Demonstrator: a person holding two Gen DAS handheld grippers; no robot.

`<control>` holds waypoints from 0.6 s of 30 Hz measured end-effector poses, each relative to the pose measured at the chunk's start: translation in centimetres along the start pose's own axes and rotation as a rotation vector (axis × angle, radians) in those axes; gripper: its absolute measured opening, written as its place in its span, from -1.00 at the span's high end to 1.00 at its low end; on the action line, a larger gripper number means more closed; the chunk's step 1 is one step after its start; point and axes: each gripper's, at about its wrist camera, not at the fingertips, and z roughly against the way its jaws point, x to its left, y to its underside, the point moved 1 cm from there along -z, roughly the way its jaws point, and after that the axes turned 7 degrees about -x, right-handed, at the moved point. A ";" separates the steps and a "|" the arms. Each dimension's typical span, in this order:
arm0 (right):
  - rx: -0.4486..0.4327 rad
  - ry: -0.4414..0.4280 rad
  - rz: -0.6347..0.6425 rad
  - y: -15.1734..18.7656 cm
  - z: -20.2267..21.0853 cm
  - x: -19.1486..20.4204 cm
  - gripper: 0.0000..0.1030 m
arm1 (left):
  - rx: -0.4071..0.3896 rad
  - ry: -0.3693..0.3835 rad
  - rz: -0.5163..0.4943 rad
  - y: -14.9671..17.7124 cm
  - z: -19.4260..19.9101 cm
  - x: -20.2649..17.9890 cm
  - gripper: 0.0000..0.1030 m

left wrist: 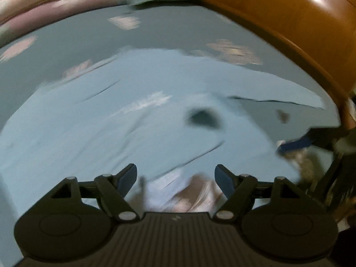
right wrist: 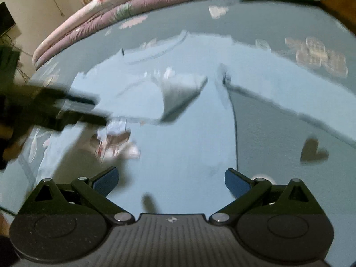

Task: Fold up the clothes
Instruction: 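Lower the sleeve onto the shirt and open the left gripper, then move the right gripper to the shirt side edge and close on it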

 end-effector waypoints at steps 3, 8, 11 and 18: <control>-0.056 0.079 0.075 -2.8 -1.2 0.9 -1.00 | 0.000 -0.064 0.109 2.2 1.6 2.8 -0.50; -0.071 0.171 0.186 -7.5 -5.6 3.2 -1.00 | 0.000 -0.099 0.214 4.7 2.8 4.8 -0.51; -0.029 0.225 0.284 -8.4 -9.2 4.4 -1.00 | -0.021 -0.102 0.250 5.6 3.2 5.1 -0.52; -0.034 0.388 0.251 -7.7 -9.0 2.3 -1.00 | -0.057 -0.094 0.280 6.8 3.6 5.9 -0.61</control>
